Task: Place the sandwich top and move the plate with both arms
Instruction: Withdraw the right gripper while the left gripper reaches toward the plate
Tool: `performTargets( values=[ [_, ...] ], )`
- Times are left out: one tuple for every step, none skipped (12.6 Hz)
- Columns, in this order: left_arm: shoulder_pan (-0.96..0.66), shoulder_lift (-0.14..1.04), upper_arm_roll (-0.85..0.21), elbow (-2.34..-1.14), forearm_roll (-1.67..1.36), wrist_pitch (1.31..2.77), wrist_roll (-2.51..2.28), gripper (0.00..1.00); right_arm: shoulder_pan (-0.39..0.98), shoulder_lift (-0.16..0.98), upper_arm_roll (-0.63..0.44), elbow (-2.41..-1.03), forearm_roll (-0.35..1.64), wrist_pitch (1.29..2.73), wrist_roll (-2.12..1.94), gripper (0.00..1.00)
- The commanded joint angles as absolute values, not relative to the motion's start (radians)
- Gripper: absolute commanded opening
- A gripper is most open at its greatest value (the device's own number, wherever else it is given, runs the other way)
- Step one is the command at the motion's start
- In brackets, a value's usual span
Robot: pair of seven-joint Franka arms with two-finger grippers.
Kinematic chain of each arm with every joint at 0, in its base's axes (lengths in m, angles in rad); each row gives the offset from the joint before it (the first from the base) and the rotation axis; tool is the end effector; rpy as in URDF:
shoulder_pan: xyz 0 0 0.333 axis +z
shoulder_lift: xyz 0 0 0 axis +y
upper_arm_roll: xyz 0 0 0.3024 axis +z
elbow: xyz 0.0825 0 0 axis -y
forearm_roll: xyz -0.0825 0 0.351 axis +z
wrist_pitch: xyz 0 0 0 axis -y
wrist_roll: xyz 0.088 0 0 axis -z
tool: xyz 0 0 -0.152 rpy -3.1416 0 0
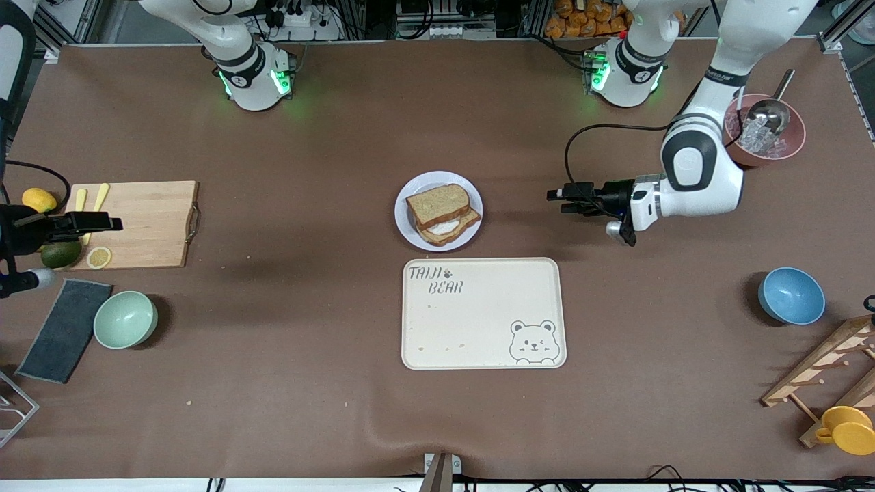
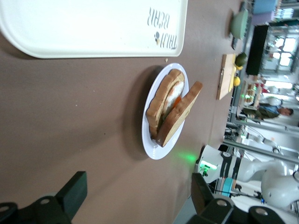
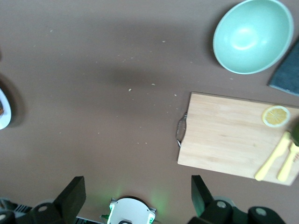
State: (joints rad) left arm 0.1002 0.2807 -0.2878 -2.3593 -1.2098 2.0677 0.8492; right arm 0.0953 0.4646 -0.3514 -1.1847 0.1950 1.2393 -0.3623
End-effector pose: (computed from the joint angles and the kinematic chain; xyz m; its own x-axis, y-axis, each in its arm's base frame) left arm 0.4254 -0.1743 0.1978 0.9820 -0.1543 -0.1090 0.0147 -0.5128 0.8584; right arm 0.5804 -0.0761 0.4576 0.9282 0.1591 -0.3364 0.1063 -0.9797 -0.1701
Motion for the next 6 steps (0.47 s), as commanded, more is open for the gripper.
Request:
performTargets(
  values=[
    [0.072, 0.351, -0.301, -2.37, -1.358, 2.115, 1.029, 0.95, 0.083, 0.462, -0.341, -1.157, 0.16, 1.226, -0.322, 1.0],
    [0.042, 0.382, -0.299, -2.375, -1.449, 2.123, 1.119, 0.93, 0.083, 0.46, -0.339, -1.155, 0.16, 1.226, -0.322, 1.0],
    [0.019, 0.415, -0.299, -2.375, -1.535, 2.125, 1.202, 0.9, 0.087, 0.459, -0.341, -1.138, 0.16, 1.226, -0.321, 1.0],
    [0.0, 0.445, -0.299, -2.375, -1.598, 2.125, 1.276, 0.84, 0.09, 0.459, -0.341, -1.128, 0.16, 1.226, -0.319, 1.0],
    [-0.017, 0.463, -0.299, -2.375, -1.656, 2.125, 1.316, 0.83, 0.092, 0.456, -0.339, -1.127, 0.161, 1.224, -0.321, 1.0],
    [-0.047, 0.469, -0.299, -2.375, -1.707, 2.128, 1.33, 0.82, 0.095, 0.44, -0.339, -1.129, 0.169, 1.22, -0.319, 1.0]
  ],
)
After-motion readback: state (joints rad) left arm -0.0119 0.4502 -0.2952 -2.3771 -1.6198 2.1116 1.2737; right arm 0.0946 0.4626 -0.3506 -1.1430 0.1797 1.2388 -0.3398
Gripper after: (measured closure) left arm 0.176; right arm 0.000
